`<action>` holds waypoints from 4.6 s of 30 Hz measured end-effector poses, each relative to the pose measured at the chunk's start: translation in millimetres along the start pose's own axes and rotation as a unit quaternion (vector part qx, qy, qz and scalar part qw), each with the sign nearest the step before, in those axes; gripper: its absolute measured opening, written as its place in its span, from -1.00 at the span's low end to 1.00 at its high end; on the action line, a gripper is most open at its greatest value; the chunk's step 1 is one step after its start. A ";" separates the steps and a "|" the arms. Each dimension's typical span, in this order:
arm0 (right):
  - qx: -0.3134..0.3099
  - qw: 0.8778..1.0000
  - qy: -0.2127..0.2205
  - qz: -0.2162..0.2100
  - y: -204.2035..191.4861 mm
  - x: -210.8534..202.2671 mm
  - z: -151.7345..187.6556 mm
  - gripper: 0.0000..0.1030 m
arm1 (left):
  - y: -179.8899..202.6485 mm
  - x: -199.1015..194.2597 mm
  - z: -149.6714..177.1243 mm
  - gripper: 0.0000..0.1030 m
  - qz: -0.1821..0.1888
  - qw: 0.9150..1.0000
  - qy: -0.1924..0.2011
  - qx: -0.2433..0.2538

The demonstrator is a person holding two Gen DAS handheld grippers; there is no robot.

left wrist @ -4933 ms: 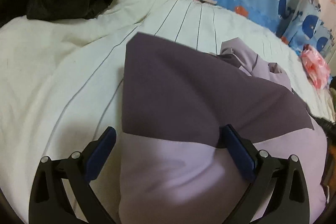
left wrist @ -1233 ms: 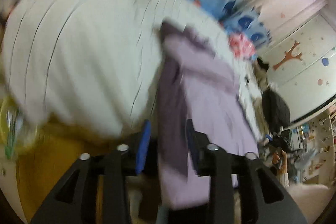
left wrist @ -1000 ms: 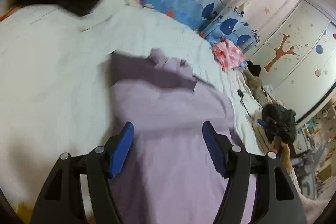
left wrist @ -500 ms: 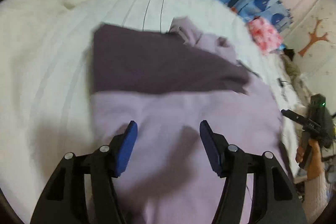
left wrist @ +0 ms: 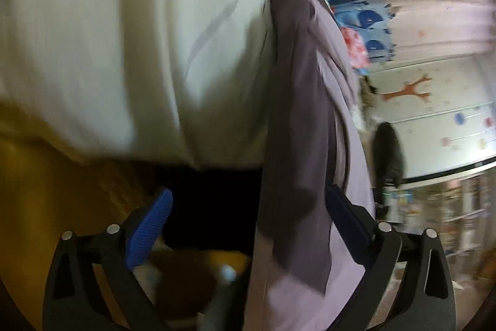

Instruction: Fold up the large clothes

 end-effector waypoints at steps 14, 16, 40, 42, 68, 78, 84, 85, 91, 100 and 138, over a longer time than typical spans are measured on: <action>-0.072 0.997 0.013 -0.039 -43.9 59.6 3.4 -0.35 | 37.3 38.8 55.0 0.11 0.058 0.997 -0.038 0.021; -0.091 0.994 0.031 -0.046 -59.2 51.2 7.5 -0.46 | 50.4 28.6 51.8 -0.25 0.038 0.999 -0.009 0.033; -0.082 0.995 0.000 -0.057 -56.8 38.8 72.7 -0.01 | 40.7 -11.4 96.3 0.38 0.032 0.997 -0.030 0.058; -0.083 0.995 0.004 -0.060 -59.0 39.8 73.3 -0.01 | 39.1 -4.7 96.9 0.40 0.045 0.997 -0.025 0.051; -0.149 0.955 0.141 -0.215 -132.1 0.8 100.3 -0.61 | 130.9 -87.1 115.7 -0.66 0.186 0.974 0.072 0.108; -0.196 0.928 0.197 -0.249 -188.7 -24.4 -19.8 -0.51 | 171.5 -98.9 -18.0 -0.64 0.251 0.946 0.201 0.052; -0.141 0.941 0.246 -0.186 -192.9 -21.1 -146.5 -0.51 | 186.4 -64.8 -139.6 -0.64 0.219 0.945 0.242 0.008; -0.115 0.945 0.255 -0.171 -180.1 -15.2 -173.3 -0.50 | 184.0 -55.6 -153.7 -0.64 0.208 0.947 0.246 0.000; 0.040 0.968 0.242 -0.051 -48.7 52.8 -265.6 -0.47 | 120.8 48.4 -228.9 -0.56 0.059 0.966 0.239 -0.083; 0.003 0.962 0.225 -0.151 -47.7 40.4 -260.5 0.32 | 78.4 70.4 -226.4 -0.17 0.073 0.969 0.209 -0.110; -0.245 0.819 0.270 0.444 -145.6 152.6 -337.9 0.87 | 229.0 158.6 -281.2 0.85 -0.179 0.952 0.198 0.151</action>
Point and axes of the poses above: each gripper's, at about its wrist camera, not at the fingertips, and x roughly the way its jaws point, y to its right, z to its underside, the point moved 4 cm from there along x, roughly the way its jaws point
